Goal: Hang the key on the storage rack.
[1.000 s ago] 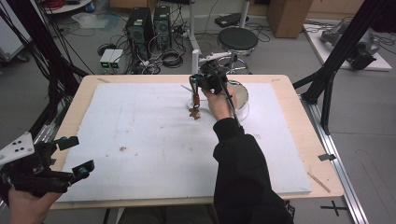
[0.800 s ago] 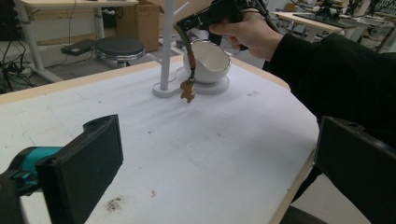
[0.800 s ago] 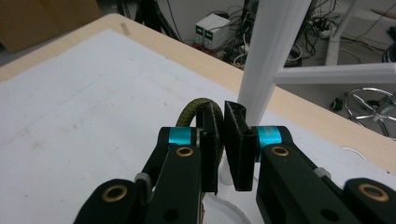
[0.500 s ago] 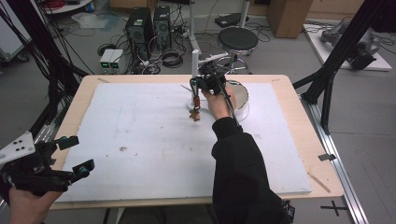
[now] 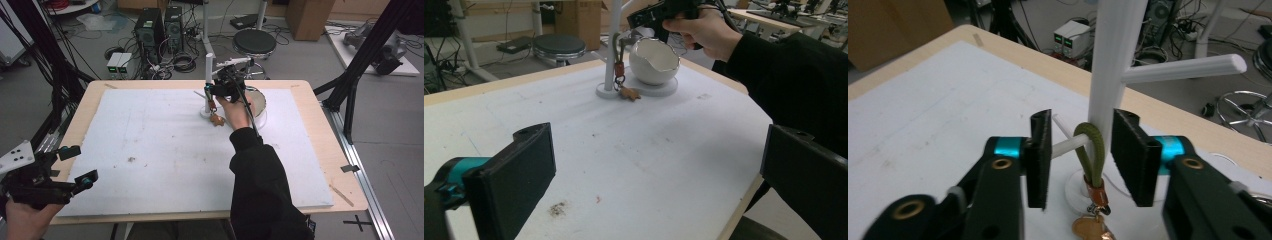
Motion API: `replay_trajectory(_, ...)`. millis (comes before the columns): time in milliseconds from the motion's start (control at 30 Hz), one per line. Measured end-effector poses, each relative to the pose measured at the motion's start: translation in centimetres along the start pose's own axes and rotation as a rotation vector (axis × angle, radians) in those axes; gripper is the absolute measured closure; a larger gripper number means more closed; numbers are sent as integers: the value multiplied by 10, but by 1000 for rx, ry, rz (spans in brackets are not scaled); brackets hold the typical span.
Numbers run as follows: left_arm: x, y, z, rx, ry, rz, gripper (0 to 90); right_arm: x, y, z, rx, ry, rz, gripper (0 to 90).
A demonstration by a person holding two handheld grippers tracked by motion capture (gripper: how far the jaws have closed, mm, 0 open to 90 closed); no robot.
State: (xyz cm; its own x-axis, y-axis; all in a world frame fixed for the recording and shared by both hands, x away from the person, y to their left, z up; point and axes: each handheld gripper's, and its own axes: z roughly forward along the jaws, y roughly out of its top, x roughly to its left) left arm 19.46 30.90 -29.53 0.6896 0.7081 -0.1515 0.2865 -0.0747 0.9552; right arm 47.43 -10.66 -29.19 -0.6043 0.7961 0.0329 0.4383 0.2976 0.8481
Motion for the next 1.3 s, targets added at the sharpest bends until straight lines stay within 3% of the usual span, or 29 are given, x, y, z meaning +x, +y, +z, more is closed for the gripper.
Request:
replay_trajectory(67,1,0,0,7,7,6,17,2,1,-5,-17,10,3,424)
replay_trajectory(100,1,0,0,7,7,6,17,2,1,-5,-17,10,3,424)
replay_trajectory(133,4,0,0,17,18,9,17,3,2,-12,-32,29,8,289)
replay_trajectory(267,9,0,0,17,22,-3,17,0,1,-24,-46,80,22,97)
replay_trajectory(333,10,0,1,18,23,-3,17,-3,0,-30,-35,125,38,91)
replay_trajectory(367,10,1,2,28,26,3,17,-3,0,-30,-35,125,38,91)
replay_trajectory(400,9,2,4,39,33,15,17,-2,-2,-35,-15,151,32,91)
replay_trajectory(467,9,3,9,51,31,30,17,0,-5,-42,-29,177,8,91)
replay_trajectory(533,10,6,14,39,19,29,17,0,-9,-51,-45,199,-26,91)
replay_trajectory(733,14,8,26,42,-2,23,17,-6,-28,-77,-47,231,-39,91)
replay_trajectory(900,17,9,33,46,-10,20,17,-18,-46,-100,-68,222,-21,91)
replay_trajectory(1200,23,16,46,19,-30,22,17,-28,-75,-142,-120,199,-37,91)
replay_trajectory(1300,26,16,50,26,-29,30,17,-30,-83,-153,-117,195,-12,91)
